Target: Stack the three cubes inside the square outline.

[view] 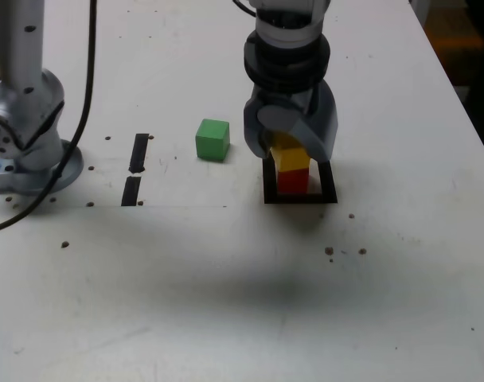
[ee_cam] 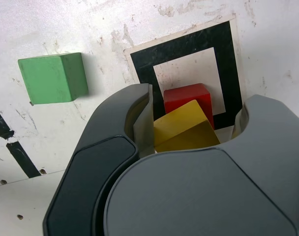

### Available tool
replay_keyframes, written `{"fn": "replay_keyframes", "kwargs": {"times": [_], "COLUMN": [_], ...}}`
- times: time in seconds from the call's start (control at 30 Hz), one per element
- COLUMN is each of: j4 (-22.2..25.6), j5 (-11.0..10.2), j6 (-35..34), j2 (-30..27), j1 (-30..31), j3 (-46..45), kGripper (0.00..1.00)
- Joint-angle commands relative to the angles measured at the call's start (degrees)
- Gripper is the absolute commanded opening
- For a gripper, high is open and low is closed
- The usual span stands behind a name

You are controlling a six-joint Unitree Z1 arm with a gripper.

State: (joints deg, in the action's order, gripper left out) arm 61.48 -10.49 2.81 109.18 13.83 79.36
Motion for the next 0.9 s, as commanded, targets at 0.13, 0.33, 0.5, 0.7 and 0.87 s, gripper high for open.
{"fn": "replay_keyframes", "kwargs": {"times": [0.13, 0.33, 0.5, 0.7, 0.87], "j4": [-0.13, 0.74, 1.54, 0.64, 2.12], "j5": [0.51, 0.99, 0.69, 0.55, -0.14], "j6": [0.06, -0.01, -0.29, -1.10, -1.73], "j2": [0.23, 0.23, -0.62, -4.28, -11.11], "j1": [-0.21, -0.57, -0.75, -0.75, -0.48], "j3": [0.04, -0.21, -0.11, 0.63, -0.08], "kGripper": [0.23, 0.52, 0.91, 0.99, 1.00]}}
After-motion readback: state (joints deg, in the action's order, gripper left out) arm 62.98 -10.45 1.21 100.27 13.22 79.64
